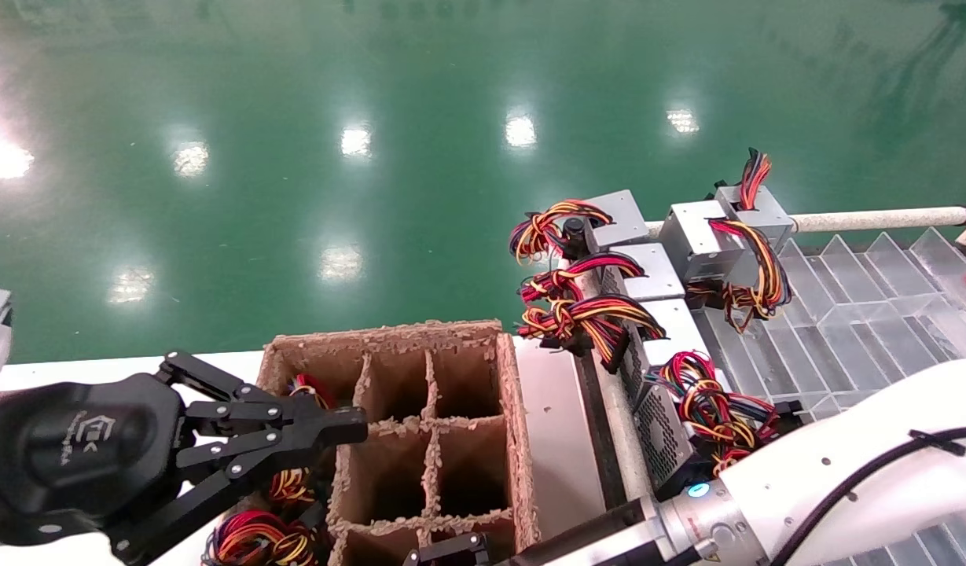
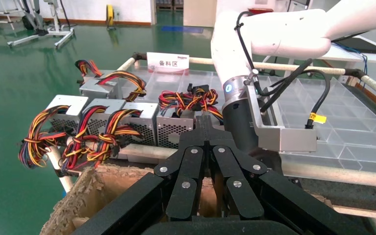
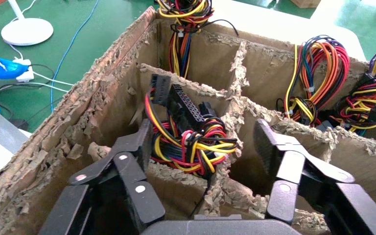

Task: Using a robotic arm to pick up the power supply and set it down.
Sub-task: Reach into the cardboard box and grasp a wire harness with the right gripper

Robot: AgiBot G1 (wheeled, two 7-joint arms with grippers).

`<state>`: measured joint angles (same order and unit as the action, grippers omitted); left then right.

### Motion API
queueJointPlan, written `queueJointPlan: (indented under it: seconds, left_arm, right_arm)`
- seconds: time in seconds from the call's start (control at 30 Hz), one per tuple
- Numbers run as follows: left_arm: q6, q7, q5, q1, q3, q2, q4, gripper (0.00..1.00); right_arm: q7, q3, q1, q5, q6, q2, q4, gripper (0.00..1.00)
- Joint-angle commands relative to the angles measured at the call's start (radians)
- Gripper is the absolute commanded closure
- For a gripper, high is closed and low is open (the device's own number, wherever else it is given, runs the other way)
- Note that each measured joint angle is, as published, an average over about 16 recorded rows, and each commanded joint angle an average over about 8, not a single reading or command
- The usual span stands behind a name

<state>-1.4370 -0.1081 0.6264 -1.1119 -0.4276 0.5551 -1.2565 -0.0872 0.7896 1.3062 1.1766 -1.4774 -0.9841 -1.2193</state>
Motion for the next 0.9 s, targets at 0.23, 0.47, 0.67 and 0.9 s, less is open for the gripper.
queueJointPlan:
  seconds: [0.23,0.47,0.67,0.9]
  left_arm:
    - [0.000,0.000,0.000,0.000,0.000,0.000,0.000,1.00]
    - [0.000,0.000,0.000,0.000,0.000,0.000,0.000,1.00]
    - [0.000,0.000,0.000,0.000,0.000,0.000,0.000,1.00]
    - [0.000,0.000,0.000,0.000,0.000,0.000,0.000,1.00]
  right_arm:
    - [-0.004,-0.009,-0.014,-0.012,0.012,0.008,-0.011,1.00]
    - [-0.002,-0.012,-0.018,-0.017,0.014,0.017,-0.022,1.00]
    - [0.001,-0.013,-0.021,-0.018,0.012,0.026,-0.026,1.00]
    - [0.010,-0.023,-0.019,-0.038,0.009,0.038,-0.028,1.00]
